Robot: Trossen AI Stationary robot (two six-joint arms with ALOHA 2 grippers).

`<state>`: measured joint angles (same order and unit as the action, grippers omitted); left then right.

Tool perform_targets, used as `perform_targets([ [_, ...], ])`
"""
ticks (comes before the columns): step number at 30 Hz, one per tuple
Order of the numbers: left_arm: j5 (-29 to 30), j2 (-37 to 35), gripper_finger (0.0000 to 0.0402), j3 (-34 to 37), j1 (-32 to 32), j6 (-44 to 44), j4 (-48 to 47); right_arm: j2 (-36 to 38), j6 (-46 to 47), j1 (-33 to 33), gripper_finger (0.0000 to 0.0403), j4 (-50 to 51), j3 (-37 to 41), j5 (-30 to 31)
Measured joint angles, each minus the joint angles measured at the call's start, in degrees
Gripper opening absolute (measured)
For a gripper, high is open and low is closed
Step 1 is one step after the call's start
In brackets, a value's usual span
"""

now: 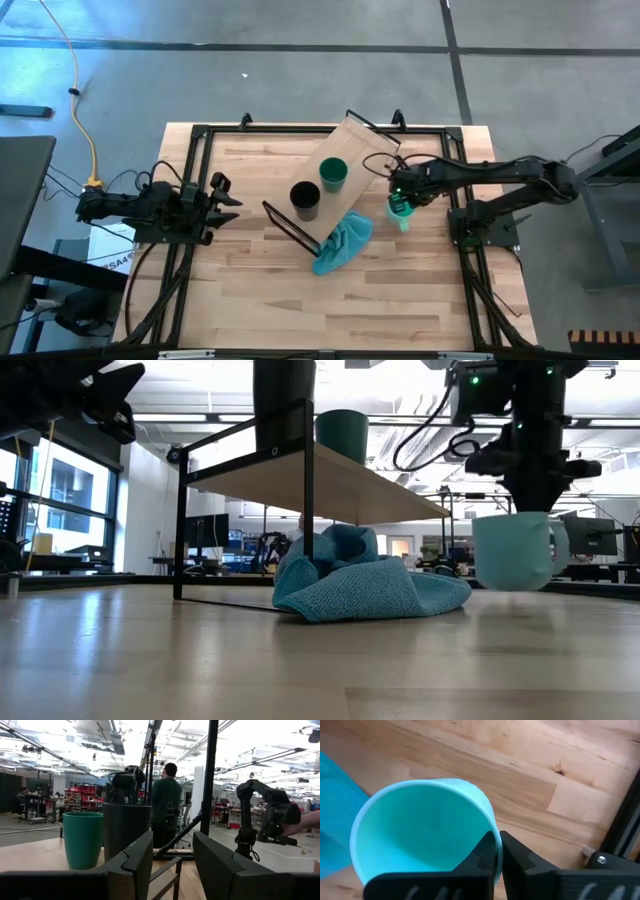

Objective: Stack small to large cups/mugs on shelf
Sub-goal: Put the light blue mug on the shelf

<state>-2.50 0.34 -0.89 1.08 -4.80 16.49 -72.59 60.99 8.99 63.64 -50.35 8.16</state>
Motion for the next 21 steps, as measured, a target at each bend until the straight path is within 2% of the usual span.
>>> perform_targets([
  [15,2.02,0.01,0.0129,0.00,0.01,-0.02,0.03,11.16,0.02,0.03,0.0000,5.09,-0.25,-2.79],
  [21,2.12,0.02,0.0129,0.00,0.00,-0.13,0.04,11.92,-2.18,0.96,0.0000,10.67,-5.39,-2.78],
])
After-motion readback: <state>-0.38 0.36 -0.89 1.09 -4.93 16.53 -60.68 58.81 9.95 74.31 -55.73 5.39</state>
